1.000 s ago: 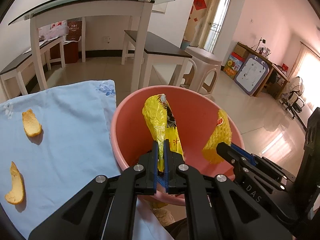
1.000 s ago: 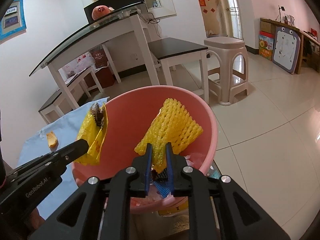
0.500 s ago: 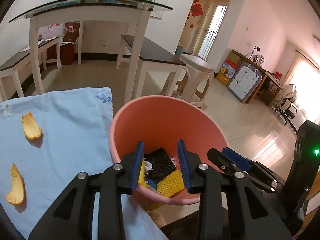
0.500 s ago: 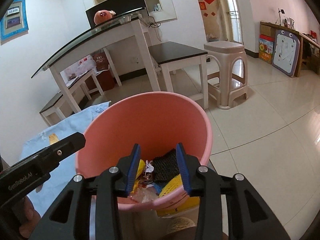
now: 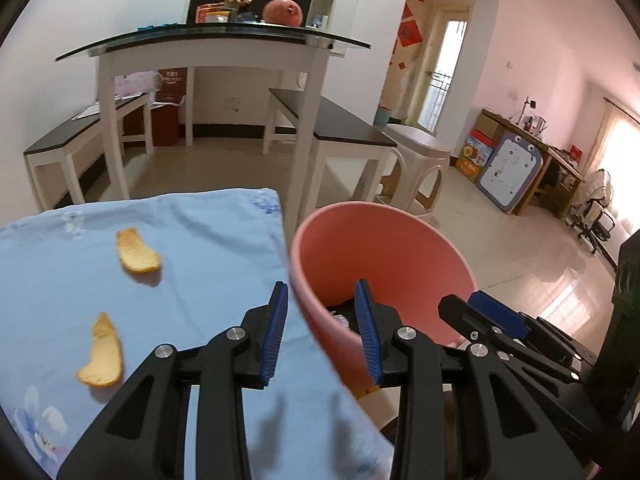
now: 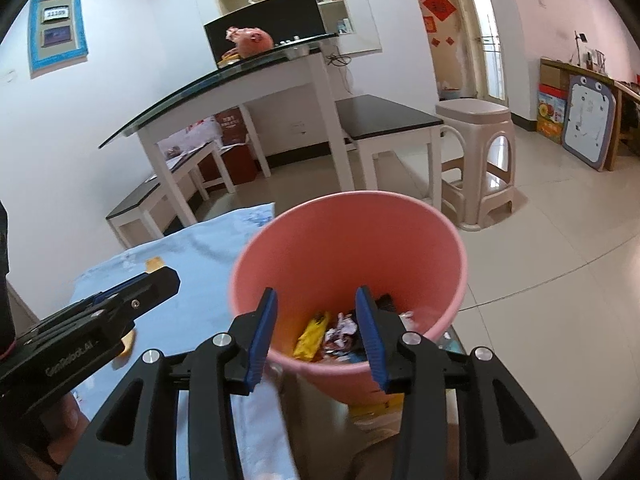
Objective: Collect trash
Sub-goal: 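Move both open tools back over the orange peels on the cloth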
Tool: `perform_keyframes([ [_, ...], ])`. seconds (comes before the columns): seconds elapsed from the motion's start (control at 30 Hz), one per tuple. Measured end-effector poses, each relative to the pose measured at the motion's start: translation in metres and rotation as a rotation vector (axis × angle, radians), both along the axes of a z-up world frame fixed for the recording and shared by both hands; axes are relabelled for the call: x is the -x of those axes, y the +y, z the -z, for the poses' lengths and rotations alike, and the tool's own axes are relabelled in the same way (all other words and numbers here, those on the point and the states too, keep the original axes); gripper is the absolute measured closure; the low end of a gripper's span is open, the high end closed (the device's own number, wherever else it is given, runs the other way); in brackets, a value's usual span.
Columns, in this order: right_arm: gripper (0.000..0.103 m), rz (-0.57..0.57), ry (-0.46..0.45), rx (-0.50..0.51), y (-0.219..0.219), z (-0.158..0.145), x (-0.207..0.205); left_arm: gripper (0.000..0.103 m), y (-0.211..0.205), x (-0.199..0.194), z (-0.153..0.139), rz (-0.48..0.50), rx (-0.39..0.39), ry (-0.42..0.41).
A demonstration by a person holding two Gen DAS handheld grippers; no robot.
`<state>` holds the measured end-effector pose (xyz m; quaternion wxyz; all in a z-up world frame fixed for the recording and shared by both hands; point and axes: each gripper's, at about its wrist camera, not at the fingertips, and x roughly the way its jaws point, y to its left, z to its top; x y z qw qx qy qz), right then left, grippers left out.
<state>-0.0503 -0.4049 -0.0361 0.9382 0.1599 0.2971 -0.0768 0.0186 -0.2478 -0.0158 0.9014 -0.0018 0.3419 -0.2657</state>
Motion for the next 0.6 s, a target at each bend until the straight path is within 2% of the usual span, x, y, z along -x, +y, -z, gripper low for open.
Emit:
perform_keyframes([
  [0.37, 0.061, -0.046, -0.015, 0.019, 0.044, -0.015, 0.017, 0.068, 0.057, 0.022, 0.001, -0.069, -0.020, -0.012],
  [0.6, 0.060, -0.087, -0.017, 0.026, 0.068, -0.017, 0.016, 0.068, 0.113, 0.023, 0.005, -0.190, -0.037, -0.009],
])
